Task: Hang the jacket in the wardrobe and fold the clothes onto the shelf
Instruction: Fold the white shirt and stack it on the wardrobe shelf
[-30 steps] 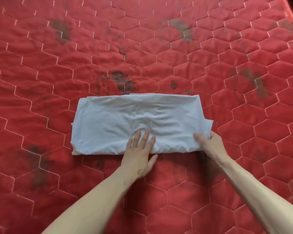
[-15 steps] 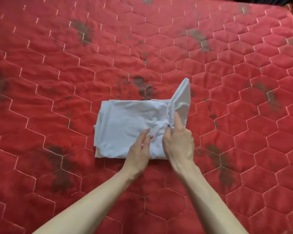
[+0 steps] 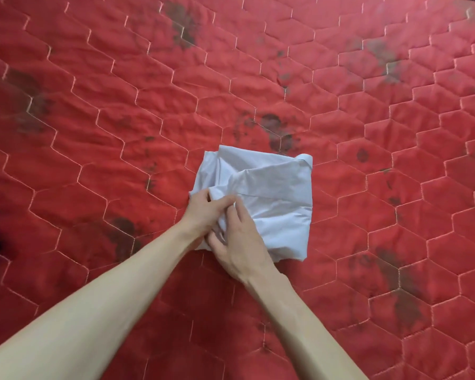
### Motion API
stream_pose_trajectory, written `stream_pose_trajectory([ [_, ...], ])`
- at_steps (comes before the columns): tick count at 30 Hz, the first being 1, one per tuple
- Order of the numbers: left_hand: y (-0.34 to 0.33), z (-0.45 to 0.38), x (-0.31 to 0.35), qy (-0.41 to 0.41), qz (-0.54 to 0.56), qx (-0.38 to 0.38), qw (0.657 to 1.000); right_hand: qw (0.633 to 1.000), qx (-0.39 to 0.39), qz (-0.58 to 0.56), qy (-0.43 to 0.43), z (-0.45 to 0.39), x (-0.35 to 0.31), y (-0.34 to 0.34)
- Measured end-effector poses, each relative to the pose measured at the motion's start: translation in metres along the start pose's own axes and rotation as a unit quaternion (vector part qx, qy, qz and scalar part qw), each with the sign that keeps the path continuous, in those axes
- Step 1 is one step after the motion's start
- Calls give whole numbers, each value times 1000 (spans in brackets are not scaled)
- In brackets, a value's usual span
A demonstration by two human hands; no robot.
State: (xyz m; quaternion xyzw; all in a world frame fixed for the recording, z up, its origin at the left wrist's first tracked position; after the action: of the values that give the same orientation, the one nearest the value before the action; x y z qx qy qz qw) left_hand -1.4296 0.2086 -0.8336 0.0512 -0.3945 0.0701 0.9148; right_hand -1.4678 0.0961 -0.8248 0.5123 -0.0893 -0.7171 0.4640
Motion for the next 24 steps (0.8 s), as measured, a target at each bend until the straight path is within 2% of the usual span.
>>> stream_pose_trajectory([
  [2, 8, -6, -10, -14, -7, 36, 999, 997, -44, -33, 45, 7, 6, 6],
  [3, 11, -9, -15, -20, -2, 47, 999, 996, -42, -36, 66, 11, 9, 12],
  [5, 16, -15, -25, -37, 4, 71, 997, 993, 46, -29, 102, 16, 20, 28],
  [8, 21, -21, -32, -82, -88, 111, 987, 962, 239, 62, 118, 1, 52, 52],
  [10, 22, -21, -33, -115, -138, 120, 976, 943, 278, 163, 83, -18, 72, 67],
  [14, 23, -15, -33, -157, -190, 142, 959, 950, 179, 256, -4, -54, 91, 72],
  [16, 24, -14, -33, -154, -179, 159, 959, 950, 144, 277, 5, -62, 95, 55],
  [21, 33, -22, -35, -81, -109, 197, 971, 945, 125, 300, 34, -66, 104, 29],
  [23, 32, -14, -31, -85, -161, 235, 955, 950, 109, 291, 37, -65, 105, 34],
  [24, 31, -7, -29, -106, -238, 269, 927, 952, 110, 284, 40, -63, 103, 37],
])
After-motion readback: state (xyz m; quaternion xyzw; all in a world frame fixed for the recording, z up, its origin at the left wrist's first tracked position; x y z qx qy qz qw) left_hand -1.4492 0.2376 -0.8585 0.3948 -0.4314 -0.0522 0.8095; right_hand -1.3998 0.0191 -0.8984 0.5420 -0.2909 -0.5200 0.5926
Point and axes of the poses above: each hand's wrist, its own z-axis away from the middle knuckle, its own y-axis out of the back of the hand, x = y × z, the point moved 1 cm from there along -z, towards the middle knuckle, and after that the axes turned 2 degrees about -x, right-handed, at the moved point
